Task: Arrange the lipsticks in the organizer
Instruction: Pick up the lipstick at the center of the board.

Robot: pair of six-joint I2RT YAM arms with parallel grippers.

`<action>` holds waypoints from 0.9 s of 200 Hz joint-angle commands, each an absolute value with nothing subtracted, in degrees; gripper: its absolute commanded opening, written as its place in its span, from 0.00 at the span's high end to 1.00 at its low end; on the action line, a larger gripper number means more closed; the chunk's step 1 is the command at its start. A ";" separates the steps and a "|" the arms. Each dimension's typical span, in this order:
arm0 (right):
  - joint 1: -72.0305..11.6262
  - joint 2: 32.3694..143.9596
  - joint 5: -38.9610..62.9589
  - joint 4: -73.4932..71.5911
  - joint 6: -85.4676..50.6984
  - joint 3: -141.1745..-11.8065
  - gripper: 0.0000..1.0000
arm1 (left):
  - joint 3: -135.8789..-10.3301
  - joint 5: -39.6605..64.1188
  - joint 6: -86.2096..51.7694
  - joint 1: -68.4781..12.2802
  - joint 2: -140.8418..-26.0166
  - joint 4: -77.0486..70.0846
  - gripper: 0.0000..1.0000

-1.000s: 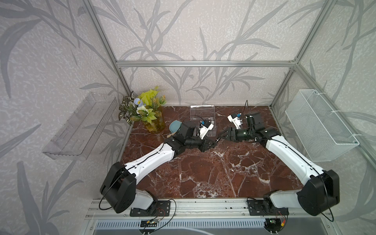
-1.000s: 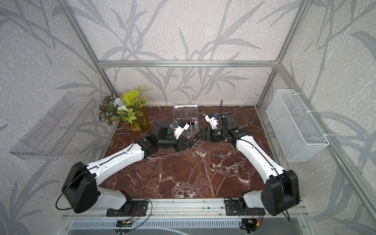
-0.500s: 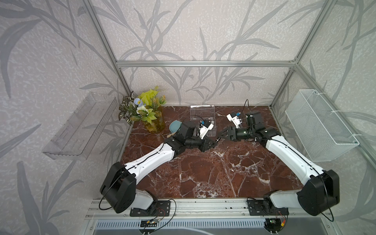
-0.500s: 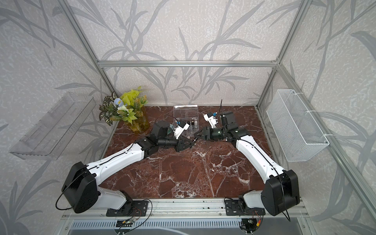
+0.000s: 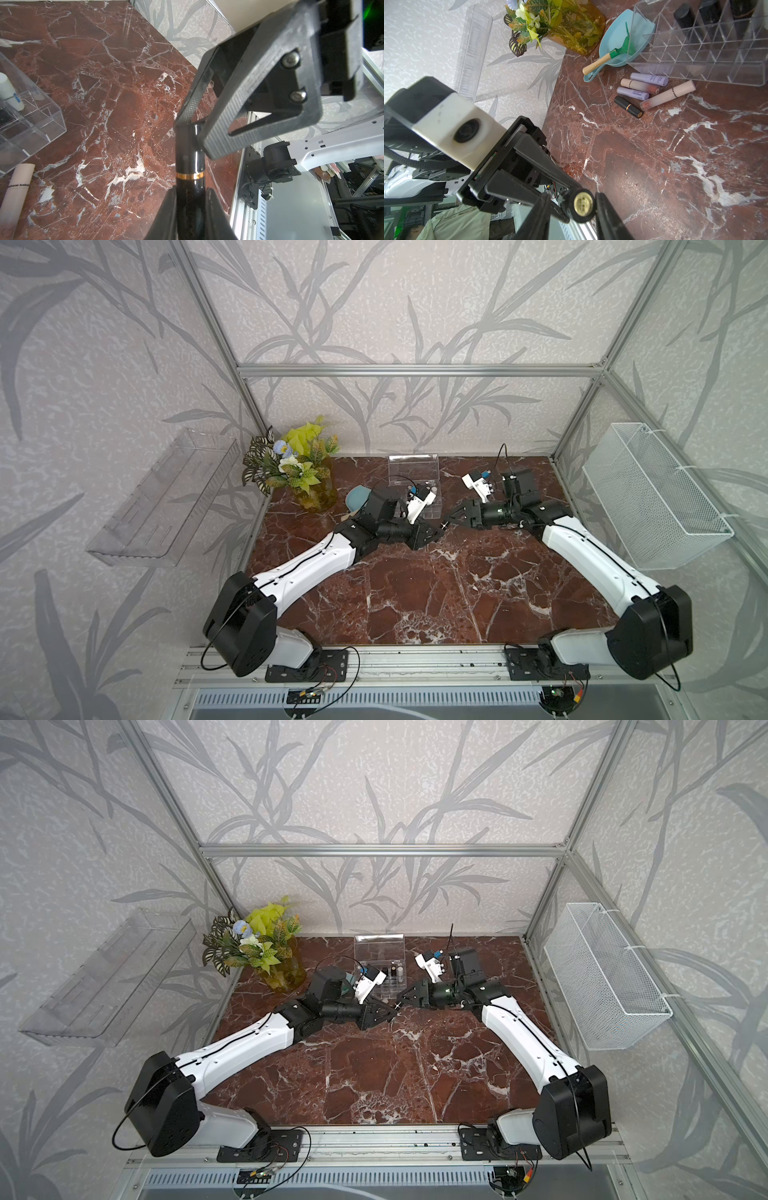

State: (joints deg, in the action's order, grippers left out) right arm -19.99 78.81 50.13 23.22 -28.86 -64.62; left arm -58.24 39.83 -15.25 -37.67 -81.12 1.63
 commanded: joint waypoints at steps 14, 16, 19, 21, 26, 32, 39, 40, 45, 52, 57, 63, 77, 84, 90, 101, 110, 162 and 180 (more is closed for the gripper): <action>-20.57 79.71 51.28 22.67 -28.26 -63.93 0.68 | -59.59 39.76 -15.73 -37.72 -79.38 -0.18 0.85; -20.57 79.67 51.32 22.65 -28.31 -63.99 0.68 | -59.55 39.73 -15.73 -37.82 -79.43 -0.18 0.85; -20.57 79.69 51.19 22.60 -28.30 -64.06 0.69 | -59.58 39.77 -15.73 -37.85 -79.41 -0.18 0.85; -20.54 79.71 51.21 22.59 -28.41 -64.03 0.70 | -59.59 39.83 -15.73 -37.85 -79.44 -0.11 0.85; -20.53 79.63 51.24 22.50 -28.39 -64.07 0.71 | -59.58 39.82 -15.73 -37.83 -79.45 -0.04 0.85; -20.60 79.56 51.10 22.38 -28.47 -64.22 0.74 | -59.52 39.71 -15.67 -37.83 -79.41 0.00 0.85; -20.60 79.46 51.07 22.37 -28.57 -64.25 0.76 | -59.50 39.60 -15.64 -37.79 -79.42 0.01 0.83; -20.58 79.46 51.07 22.35 -28.61 -64.29 0.76 | -59.46 39.57 -15.64 -37.79 -79.35 0.01 0.83; -20.64 79.37 50.95 22.38 -28.65 -64.41 0.78 | -59.42 39.42 -15.56 -37.87 -79.36 0.11 0.79; -20.65 79.17 50.89 22.41 -28.69 -64.63 0.79 | -59.41 39.07 -15.55 -37.82 -79.17 0.27 0.72; -20.65 79.10 50.77 22.55 -28.67 -64.74 0.80 | -59.34 38.68 -15.48 -37.79 -79.02 0.37 0.65; -20.60 79.02 50.64 22.58 -28.72 -64.91 0.81 | -59.22 37.74 -15.47 -37.74 -78.76 0.55 0.56; -20.65 78.79 49.85 23.18 -28.32 -65.42 0.81 | -59.07 33.22 -15.51 -37.77 -78.12 1.21 0.34; -20.65 78.80 49.19 23.57 -27.99 -65.66 0.81 | -58.84 30.96 -15.47 -37.78 -77.71 1.51 0.23; -20.61 78.84 48.33 24.30 -27.54 -66.11 0.82 | -58.65 29.18 -15.55 -37.78 -77.30 1.65 0.17; -20.68 78.99 45.96 25.97 -26.36 -67.10 0.82 | -58.37 26.38 -15.72 -37.66 -76.54 1.82 0.08; -20.95 79.16 42.79 27.86 -24.81 -68.29 0.82 | -58.41 23.82 -15.73 -37.70 -75.93 2.31 0.01; -24.08 81.61 20.38 35.20 -18.16 -76.06 0.81 | -55.24 10.99 -16.41 -36.06 -72.78 2.70 0.00; -24.34 83.53 15.05 34.61 -16.92 -78.17 0.81 | -54.00 10.48 -16.94 -35.30 -72.36 2.05 0.00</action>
State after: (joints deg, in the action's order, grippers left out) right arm -23.97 81.06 26.35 32.75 -20.47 -75.35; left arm -56.01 15.46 -16.32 -36.32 -73.34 2.37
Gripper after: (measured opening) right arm 0.230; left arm 0.999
